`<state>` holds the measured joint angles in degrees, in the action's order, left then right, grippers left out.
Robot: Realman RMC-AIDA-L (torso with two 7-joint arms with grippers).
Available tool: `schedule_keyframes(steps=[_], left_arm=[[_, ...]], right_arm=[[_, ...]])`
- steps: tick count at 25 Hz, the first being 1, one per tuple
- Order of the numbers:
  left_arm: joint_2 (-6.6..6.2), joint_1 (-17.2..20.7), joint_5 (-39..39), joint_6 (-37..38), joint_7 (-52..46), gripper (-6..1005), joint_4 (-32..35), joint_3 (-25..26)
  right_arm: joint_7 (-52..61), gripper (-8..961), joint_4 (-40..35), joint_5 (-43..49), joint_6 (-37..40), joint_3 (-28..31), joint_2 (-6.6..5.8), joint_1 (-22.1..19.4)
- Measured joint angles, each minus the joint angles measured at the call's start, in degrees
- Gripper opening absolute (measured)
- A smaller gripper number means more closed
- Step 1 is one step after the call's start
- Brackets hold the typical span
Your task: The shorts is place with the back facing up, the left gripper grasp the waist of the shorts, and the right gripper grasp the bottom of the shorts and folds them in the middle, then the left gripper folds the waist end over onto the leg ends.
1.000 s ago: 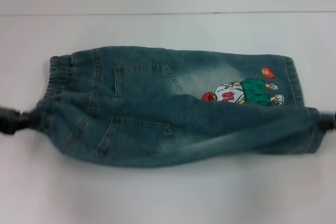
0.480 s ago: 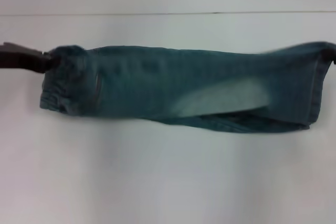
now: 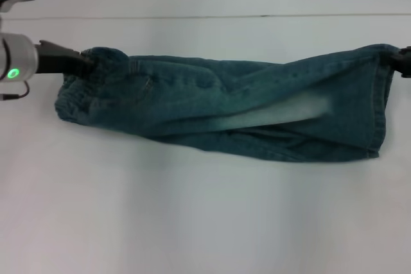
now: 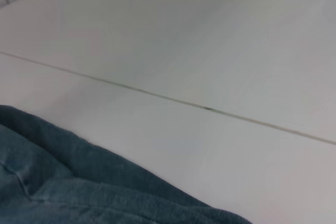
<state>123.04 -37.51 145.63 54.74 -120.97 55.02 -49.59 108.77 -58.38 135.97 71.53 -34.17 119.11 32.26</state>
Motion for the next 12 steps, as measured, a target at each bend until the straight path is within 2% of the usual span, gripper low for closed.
schedule_keyframes(steps=[6,12], left_arm=[[0.3,-0.4,0.0,-8.4,-0.1,86,-2.6,-0.8],[0.4,0.2,0.0,-11.8,0.0,91,-3.2,-0.6]], right_arm=[[0.0,42,4.2,0.1,-6.3,-2.5,-0.53,1.6],[0.0,43,6.9,0.1,-9.2,-2.8,-1.58,2.8]])
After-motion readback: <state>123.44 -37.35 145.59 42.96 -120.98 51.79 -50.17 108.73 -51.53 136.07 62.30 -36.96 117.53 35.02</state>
